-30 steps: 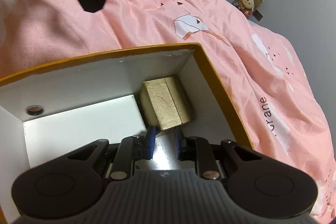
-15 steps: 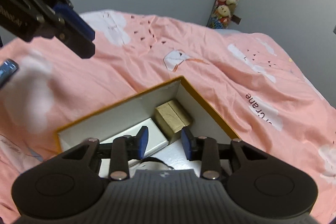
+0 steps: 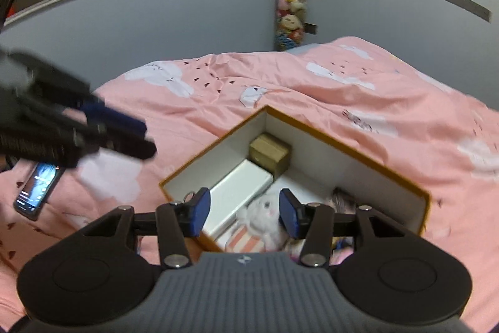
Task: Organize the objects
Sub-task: 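Withdraw both tools from the box toward the yellow tape measure and crochet ball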
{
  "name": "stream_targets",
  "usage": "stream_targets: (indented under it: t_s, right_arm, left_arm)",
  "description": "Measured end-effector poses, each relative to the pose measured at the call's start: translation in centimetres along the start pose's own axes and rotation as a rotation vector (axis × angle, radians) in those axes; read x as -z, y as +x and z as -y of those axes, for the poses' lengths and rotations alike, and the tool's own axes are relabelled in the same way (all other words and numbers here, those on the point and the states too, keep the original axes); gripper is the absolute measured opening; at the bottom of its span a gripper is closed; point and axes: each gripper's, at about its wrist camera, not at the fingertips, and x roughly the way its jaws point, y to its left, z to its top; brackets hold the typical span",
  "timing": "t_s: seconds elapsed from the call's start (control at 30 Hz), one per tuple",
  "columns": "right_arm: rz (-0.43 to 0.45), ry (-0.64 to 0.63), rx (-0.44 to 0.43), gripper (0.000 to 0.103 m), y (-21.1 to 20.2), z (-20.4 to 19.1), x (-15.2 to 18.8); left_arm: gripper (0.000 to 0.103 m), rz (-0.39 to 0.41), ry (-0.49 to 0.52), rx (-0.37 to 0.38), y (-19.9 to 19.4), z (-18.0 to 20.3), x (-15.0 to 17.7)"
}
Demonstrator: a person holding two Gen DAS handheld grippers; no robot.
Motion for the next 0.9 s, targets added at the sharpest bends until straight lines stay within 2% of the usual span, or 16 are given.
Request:
stream_targets:
  t_s: [0.07,0.1,0.3,0.43,0.63,0.7,0.77,0.9]
  right_arm:
    - [-0.009,0.044,0.016,0.07,-1.1,-0.1,1.5]
    - [-0.011,0.062,0.025,0.071,-1.4,-0.2,2.1]
    - [-0.046,0.145,0.088,0.072,-2.8,-0.3,6.4]
    - [-0.09,0.245,0.126,0.072,-3.0,0.2,9.6]
    - [-0.17,0.358,0.184,0.069,-2.8,0.9,13.5]
    - [-0.191,0.383,0.202,0.06,-2.9,1.0,14.5]
    - [-0.221,0.408,0.204,0.056,-2.8,1.1,15.4]
    - [-0.272,0.449,0.189,0.055,-2.5,1.0,17.0]
  left_arm:
    - [0.034,-0.021,-0.006,0.043,0.4,1.0,1.1]
    - [0.035,-0.035,-0.005,0.068,0.8,1.5,1.7]
    - [0.035,-0.112,-0.052,0.137,3.1,2.7,4.9]
    - [0.034,-0.163,-0.104,0.17,4.4,2.6,6.6]
    - [0.035,-0.255,-0.112,0.214,5.9,3.2,9.2]
    - [0.037,-0.296,-0.089,0.245,6.3,3.9,10.0]
    - [0.041,-0.324,-0.061,0.274,6.7,4.8,10.6]
    - [0.044,-0.371,-0.028,0.314,7.6,6.2,11.2]
